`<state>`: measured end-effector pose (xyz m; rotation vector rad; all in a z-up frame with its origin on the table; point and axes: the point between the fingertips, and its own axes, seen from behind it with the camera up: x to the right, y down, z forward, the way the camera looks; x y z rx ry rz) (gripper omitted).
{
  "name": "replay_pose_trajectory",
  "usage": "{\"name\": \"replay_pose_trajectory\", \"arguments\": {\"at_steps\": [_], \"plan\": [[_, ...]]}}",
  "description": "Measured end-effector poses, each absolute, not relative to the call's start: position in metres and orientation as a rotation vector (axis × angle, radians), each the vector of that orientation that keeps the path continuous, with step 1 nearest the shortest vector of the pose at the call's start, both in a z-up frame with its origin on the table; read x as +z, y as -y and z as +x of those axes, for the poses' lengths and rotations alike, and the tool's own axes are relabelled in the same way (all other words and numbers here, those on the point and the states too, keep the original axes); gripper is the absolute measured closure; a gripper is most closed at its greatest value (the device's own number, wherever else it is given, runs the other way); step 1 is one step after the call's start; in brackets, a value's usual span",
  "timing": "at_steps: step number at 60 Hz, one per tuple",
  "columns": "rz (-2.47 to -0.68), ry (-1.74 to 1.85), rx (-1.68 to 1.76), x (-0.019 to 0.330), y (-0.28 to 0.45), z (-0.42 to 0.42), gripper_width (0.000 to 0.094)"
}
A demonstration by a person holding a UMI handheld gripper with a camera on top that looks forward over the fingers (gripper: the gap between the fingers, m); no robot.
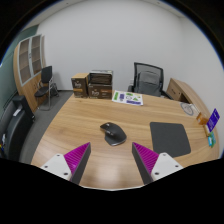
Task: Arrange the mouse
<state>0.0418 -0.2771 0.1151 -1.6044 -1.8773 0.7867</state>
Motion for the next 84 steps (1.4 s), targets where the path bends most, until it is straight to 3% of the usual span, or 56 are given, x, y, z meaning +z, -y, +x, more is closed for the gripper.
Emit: {"name": "replay_pose_trajectory", "arguments": {"at_steps": [37,66,69,74,84], "plan": [[-1.645,1.841,0.657,0.004,0.270,-0.071,0.0075],[-1.719,1.780,0.683,-0.012,0.261,-0.123,0.0078],[-1.733,1.773,0.695,-0.013,0.263,-0.123,0.0121],[-1.749,1.764,0.714,-0.014,0.265,-0.121,0.0345],[-1.749,1.756,0.694,-0.015,0.263,-0.116,0.0462]]}}
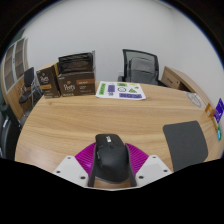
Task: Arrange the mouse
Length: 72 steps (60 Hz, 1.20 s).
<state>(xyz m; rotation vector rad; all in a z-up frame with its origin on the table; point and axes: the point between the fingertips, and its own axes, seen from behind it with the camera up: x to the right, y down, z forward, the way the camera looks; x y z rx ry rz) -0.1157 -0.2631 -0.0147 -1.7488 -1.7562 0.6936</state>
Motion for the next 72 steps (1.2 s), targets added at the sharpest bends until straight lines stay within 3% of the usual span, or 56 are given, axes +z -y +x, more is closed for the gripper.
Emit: {"name": "replay_pose_trajectory", "arguments": {"at_steps": [8,9,18,28,37,49,58,72], "plan": [[-1.776,1.743,0.676,-0.014,0.261,-0.113,0.0539],[-1.784,1.738,0.679,-0.013,0.262,-0.113,0.0589],[-1.826,1.773,0.710,-0.003,0.272,-0.100,0.0605],[-1.742,1.770,0.784,0.089,0.257,-0.097,0.0605],[-1.705,1.668,0.808,0.176,0.190,-0.109,0.0595],[-1.677,1.533,0.752,0.238,0.068,-0.109,0.0604],[-1.713,1.504,0.701,0.218,0.006,-0.100,0.0606],[-1.813,1.560,0.682,0.106,-0.021,-0.092,0.0607]]}}
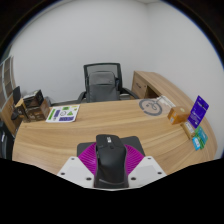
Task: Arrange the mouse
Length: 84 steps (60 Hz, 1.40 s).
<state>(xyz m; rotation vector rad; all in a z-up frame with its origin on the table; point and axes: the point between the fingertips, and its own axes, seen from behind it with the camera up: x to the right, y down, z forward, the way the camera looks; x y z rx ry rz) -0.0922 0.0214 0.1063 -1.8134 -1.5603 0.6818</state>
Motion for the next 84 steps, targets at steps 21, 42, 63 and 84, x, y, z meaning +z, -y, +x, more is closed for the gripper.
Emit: {"name": "replay_pose_trajectory", "arguments": {"at_steps": [21,42,63,84], "plan": [[-1.860,1.617,0.545,-0.009,-0.032,-0.078,0.0469],[-1.825,1.587,0.582,0.018,-0.025,-0.067,0.0068],[-1.696,1.622,0.592,0.199,0.015,0.084,0.0076],[-1.785,1.584,0.642,0.249,0.041,0.216,0.0076]]}}
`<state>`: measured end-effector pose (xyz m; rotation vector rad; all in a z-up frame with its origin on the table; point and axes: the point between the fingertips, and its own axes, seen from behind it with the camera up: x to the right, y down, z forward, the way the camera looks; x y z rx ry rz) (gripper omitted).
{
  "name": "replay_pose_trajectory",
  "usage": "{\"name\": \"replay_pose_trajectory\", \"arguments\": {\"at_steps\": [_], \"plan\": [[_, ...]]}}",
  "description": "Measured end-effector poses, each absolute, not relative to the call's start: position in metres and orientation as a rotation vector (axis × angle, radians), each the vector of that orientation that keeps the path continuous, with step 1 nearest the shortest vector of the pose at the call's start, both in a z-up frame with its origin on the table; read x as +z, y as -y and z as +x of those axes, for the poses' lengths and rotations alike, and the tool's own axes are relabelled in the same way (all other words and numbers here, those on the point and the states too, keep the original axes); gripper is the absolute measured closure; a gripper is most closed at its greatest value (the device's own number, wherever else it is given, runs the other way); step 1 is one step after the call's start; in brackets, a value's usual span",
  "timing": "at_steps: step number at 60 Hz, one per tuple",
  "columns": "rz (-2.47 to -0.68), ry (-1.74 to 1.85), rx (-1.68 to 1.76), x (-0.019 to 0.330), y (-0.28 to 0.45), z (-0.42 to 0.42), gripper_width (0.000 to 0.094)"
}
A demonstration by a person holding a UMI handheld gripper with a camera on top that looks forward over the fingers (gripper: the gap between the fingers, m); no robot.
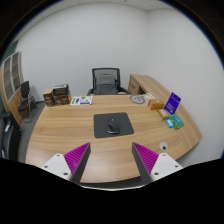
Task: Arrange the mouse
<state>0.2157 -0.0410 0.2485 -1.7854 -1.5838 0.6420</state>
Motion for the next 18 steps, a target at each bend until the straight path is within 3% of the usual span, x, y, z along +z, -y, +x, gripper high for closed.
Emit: {"name": "replay_pose_trajectory", "arguments": {"at_steps": [18], "plan": [[-1.789,1.574,0.659,0.255,0.041,0.239,0.0079]]}}
